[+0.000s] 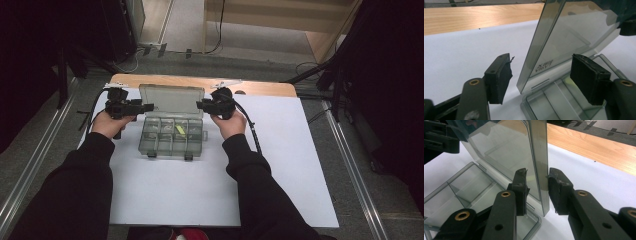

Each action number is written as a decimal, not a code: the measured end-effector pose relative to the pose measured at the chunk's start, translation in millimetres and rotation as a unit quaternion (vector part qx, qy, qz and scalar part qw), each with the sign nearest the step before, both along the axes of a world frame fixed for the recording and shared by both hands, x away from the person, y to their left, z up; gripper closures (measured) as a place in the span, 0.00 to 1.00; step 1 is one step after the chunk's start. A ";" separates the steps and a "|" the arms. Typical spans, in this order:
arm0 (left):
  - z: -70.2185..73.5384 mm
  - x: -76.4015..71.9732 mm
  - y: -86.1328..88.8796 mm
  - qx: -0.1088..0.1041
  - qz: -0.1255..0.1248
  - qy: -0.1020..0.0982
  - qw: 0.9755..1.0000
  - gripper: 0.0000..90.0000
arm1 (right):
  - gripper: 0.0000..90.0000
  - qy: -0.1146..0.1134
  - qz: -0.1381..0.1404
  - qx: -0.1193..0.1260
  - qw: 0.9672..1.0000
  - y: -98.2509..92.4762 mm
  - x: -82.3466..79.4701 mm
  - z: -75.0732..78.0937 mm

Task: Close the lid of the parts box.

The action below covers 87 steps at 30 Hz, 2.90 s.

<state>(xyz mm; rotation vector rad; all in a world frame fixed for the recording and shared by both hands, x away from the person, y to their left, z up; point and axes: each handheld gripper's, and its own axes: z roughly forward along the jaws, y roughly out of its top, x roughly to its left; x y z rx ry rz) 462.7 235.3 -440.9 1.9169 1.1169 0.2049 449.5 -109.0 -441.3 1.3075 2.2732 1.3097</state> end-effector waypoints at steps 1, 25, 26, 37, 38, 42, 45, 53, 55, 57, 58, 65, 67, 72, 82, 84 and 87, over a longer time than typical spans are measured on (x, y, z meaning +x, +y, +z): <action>-0.1 -0.7 0.9 0.000 0.001 0.004 1.000 0.35 | 0.78 0.000 0.000 0.000 1.000 0.0 -0.1 -0.1; 7.8 -3.5 26.3 0.013 -0.004 0.062 0.998 1.00 | 0.77 -0.008 0.004 0.004 1.000 -0.4 -5.8 -0.5; 8.6 -2.3 25.6 0.015 -0.002 0.058 0.998 1.00 | 0.77 -0.007 0.005 0.005 1.000 -0.4 -5.8 -0.6; 21.1 12.6 22.0 0.022 0.006 0.043 0.999 1.00 | 0.76 -0.009 0.007 0.006 1.000 -0.3 -7.9 -0.7; 22.8 14.4 21.2 0.023 0.006 0.044 0.999 1.00 | 0.76 -0.009 0.007 0.006 1.000 -0.3 -8.4 -0.8; 31.6 20.1 17.0 0.028 0.005 0.033 0.999 1.00 | 0.76 -0.010 0.011 0.007 1.000 -0.7 -9.5 -1.1; 38.2 23.8 13.1 0.032 0.003 0.028 0.999 1.00 | 0.75 -0.011 0.012 0.007 1.000 -0.7 -9.9 -1.1; 40.9 26.4 4.3 0.028 -0.014 0.031 0.999 0.99 | 0.74 -0.011 0.017 0.006 1.000 -0.8 -11.5 -0.8; 40.5 26.0 2.6 0.025 -0.019 0.032 0.999 0.99 | 0.74 -0.011 0.017 0.007 1.000 -0.5 -11.7 -0.9; 40.1 25.1 0.6 0.026 -0.023 0.033 0.999 0.99 | 0.73 -0.010 0.019 0.006 1.000 -0.7 -11.7 -0.9; 39.7 24.8 0.0 0.027 -0.025 0.032 0.999 0.99 | 0.72 -0.009 0.019 0.007 1.000 -0.8 -11.7 -1.1; 38.1 23.4 0.5 0.025 -0.022 0.032 0.999 0.99 | 0.60 0.007 0.017 0.008 1.000 -1.5 -12.0 -4.0; 37.8 22.7 0.1 0.025 -0.025 0.032 0.999 0.99 | 0.58 0.008 0.019 0.009 1.000 -3.7 -14.1 -4.1; 38.6 21.0 0.8 0.026 -0.028 0.033 0.999 0.99 | 0.61 0.021 0.023 0.023 0.999 -12.2 -21.0 -1.8; 39.8 12.6 2.0 0.019 -0.037 0.033 0.999 0.99 | 0.94 0.072 0.027 0.068 0.995 -40.0 -26.4 12.7; 39.5 10.6 2.1 0.017 -0.040 0.034 0.998 0.99 | 0.99 0.072 0.030 0.074 0.994 -41.1 -25.2 17.2; 38.9 8.3 2.8 0.013 -0.047 0.040 0.998 0.99 | 1.00 0.063 0.032 0.058 0.996 -38.8 -22.5 25.7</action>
